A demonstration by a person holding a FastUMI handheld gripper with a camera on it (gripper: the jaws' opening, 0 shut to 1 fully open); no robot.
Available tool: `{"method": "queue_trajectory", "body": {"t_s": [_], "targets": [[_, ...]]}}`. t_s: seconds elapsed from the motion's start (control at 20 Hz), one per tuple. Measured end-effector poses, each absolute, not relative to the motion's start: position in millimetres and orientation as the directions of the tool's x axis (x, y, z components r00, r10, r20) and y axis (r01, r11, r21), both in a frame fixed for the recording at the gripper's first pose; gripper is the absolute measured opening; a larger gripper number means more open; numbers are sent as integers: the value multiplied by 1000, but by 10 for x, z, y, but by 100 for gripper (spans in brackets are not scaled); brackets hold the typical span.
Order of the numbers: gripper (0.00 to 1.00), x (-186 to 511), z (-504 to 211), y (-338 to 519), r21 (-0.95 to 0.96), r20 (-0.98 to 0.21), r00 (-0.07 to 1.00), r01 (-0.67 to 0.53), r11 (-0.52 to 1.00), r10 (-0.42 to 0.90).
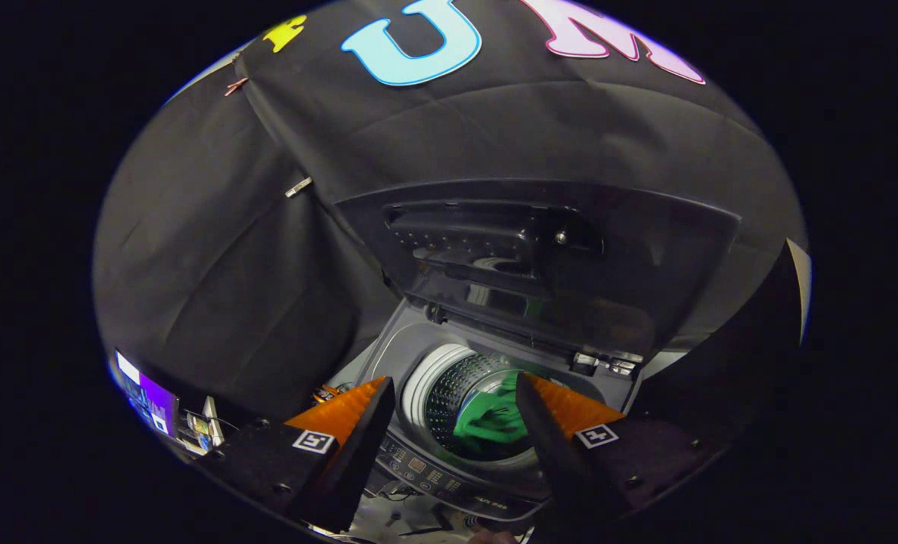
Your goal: Put the clothes into the washing machine and then close the washing machine lid.
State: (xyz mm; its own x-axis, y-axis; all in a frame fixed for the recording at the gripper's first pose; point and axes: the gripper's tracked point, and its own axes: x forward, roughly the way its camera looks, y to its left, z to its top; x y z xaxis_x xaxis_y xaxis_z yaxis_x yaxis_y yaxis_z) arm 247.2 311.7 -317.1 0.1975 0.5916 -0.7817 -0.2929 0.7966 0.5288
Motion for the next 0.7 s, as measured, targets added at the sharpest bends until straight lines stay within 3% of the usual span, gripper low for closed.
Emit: {"method": "queue_trajectory", "body": {"t_s": [0.45,0.7], "targets": [[99,2869,-2597,3253,530,-613,415,-414,740,672],[99,3280,-2351,3162,498,-516,581,-394,772,630]]}}
